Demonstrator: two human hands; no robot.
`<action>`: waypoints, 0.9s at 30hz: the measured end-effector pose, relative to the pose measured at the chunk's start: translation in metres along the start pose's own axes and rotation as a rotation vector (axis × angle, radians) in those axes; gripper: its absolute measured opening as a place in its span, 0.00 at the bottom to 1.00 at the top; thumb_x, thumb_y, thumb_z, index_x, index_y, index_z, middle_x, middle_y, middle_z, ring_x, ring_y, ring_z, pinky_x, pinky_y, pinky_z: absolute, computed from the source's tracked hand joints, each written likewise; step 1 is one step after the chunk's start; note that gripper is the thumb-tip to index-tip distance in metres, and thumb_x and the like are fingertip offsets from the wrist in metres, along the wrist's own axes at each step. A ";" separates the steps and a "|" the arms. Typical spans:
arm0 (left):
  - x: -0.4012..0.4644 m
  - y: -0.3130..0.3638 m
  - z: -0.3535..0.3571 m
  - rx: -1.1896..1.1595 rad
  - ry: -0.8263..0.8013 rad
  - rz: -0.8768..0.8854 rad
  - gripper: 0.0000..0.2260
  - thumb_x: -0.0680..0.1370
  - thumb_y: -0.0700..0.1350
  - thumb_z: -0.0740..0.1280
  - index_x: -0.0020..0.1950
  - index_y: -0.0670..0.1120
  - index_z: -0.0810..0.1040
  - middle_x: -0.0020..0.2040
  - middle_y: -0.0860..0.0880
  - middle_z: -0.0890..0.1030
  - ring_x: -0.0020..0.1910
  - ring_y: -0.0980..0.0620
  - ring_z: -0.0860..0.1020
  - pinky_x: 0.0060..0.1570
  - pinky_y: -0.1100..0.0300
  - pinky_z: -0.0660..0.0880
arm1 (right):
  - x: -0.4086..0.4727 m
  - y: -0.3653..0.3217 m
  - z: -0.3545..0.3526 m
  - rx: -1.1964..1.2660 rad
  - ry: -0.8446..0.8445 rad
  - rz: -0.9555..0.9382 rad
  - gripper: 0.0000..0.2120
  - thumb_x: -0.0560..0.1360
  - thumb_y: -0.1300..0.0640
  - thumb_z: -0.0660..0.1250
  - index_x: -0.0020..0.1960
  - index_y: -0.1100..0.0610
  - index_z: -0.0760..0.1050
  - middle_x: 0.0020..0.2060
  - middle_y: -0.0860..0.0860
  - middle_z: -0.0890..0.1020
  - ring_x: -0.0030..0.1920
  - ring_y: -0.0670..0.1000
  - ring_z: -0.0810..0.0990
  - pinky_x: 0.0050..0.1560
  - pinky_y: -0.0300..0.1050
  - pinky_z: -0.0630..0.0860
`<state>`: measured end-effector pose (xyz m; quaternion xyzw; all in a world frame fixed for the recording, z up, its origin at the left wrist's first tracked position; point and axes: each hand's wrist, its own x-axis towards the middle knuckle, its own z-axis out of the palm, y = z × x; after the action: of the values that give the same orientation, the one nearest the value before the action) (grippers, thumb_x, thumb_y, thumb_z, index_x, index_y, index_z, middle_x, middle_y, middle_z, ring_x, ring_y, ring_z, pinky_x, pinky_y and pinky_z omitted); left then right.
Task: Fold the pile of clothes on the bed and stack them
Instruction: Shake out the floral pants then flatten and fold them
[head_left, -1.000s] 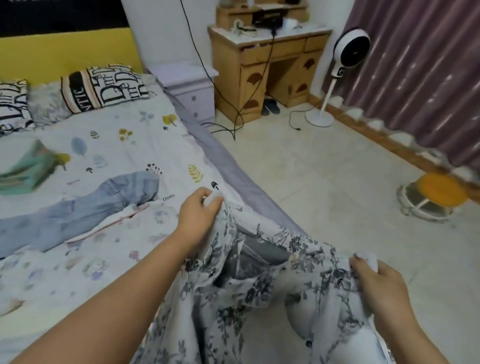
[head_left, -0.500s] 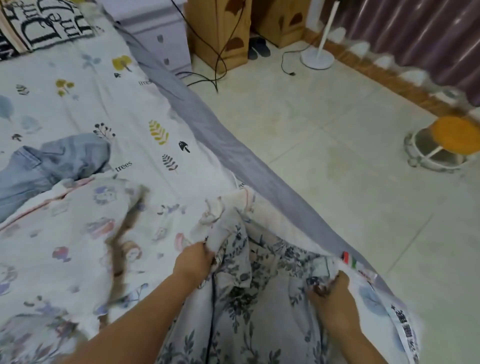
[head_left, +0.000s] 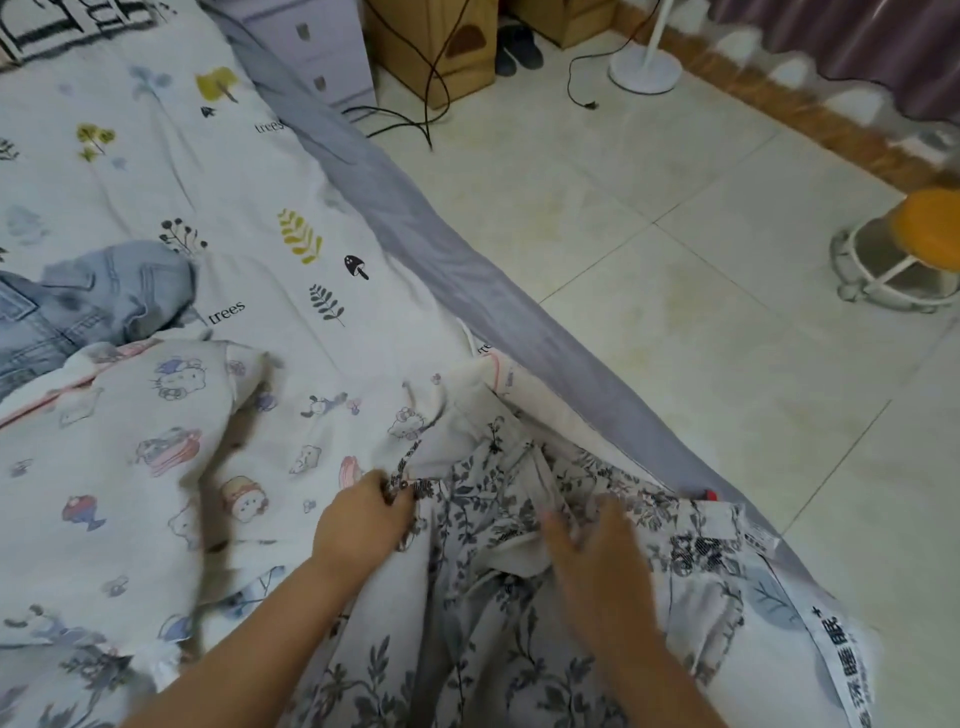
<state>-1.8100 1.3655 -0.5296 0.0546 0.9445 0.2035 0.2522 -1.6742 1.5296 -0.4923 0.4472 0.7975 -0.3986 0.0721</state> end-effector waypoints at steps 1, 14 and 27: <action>-0.002 -0.004 0.000 -0.008 -0.022 0.000 0.11 0.78 0.50 0.60 0.39 0.47 0.73 0.33 0.51 0.77 0.33 0.53 0.74 0.28 0.63 0.63 | 0.002 -0.004 0.011 0.036 -0.070 0.036 0.30 0.73 0.38 0.62 0.67 0.56 0.63 0.58 0.50 0.75 0.59 0.54 0.76 0.58 0.49 0.74; -0.004 0.031 0.004 0.089 0.369 0.491 0.14 0.71 0.34 0.70 0.56 0.39 0.78 0.52 0.39 0.78 0.50 0.39 0.76 0.49 0.51 0.73 | 0.081 0.011 -0.033 -0.071 0.096 -0.223 0.18 0.77 0.71 0.56 0.63 0.61 0.72 0.53 0.59 0.80 0.51 0.59 0.78 0.48 0.47 0.74; 0.039 0.112 0.043 0.282 -0.051 0.656 0.10 0.77 0.39 0.61 0.58 0.45 0.76 0.56 0.47 0.71 0.51 0.46 0.75 0.46 0.53 0.75 | 0.073 0.033 -0.028 -0.388 0.095 -0.314 0.04 0.77 0.62 0.60 0.44 0.56 0.72 0.39 0.54 0.80 0.42 0.56 0.77 0.39 0.45 0.67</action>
<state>-1.8226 1.4906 -0.5349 0.3942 0.8889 0.1399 0.1870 -1.6846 1.6065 -0.5263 0.3140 0.9212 -0.2230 0.0561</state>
